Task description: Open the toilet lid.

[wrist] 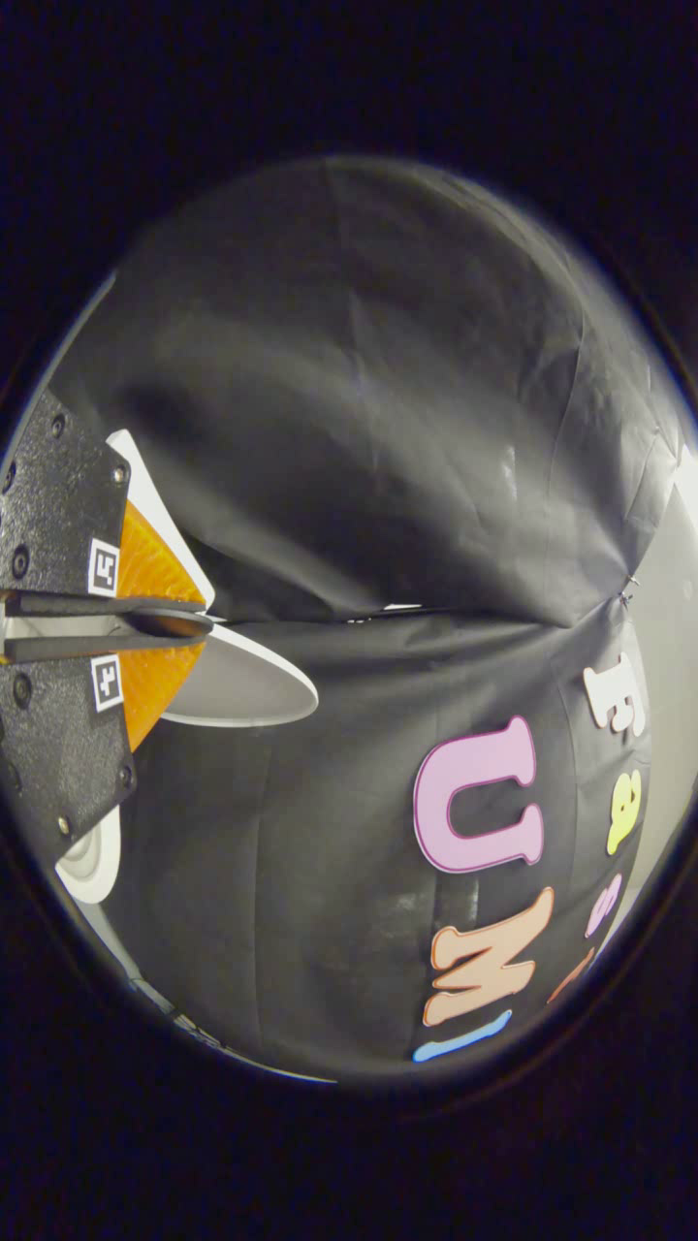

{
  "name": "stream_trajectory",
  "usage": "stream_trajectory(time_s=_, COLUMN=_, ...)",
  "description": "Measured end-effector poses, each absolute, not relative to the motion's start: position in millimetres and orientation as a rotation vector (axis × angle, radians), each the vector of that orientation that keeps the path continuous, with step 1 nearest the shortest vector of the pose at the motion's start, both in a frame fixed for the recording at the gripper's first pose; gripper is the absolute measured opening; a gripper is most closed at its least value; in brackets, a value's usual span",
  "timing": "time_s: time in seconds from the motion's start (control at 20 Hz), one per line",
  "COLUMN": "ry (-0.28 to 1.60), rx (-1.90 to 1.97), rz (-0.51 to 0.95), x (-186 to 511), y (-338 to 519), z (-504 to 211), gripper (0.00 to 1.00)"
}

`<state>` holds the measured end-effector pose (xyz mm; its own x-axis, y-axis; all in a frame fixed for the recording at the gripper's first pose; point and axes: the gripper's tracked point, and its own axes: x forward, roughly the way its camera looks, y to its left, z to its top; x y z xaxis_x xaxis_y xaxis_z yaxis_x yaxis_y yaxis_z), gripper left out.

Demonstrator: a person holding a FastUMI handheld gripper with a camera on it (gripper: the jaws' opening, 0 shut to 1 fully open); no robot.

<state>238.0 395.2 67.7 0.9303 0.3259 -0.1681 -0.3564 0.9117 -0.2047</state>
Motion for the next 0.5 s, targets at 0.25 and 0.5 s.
stream_trajectory(time_s=0.25, ry=0.147, rx=-0.239, rz=0.409, x=242.8, y=423.3, z=57.4, gripper=0.08)
stream_trajectory(time_s=0.5, ry=0.169, rx=-0.246, rz=0.453, x=246.1, y=455.2, z=46.3, gripper=0.08)
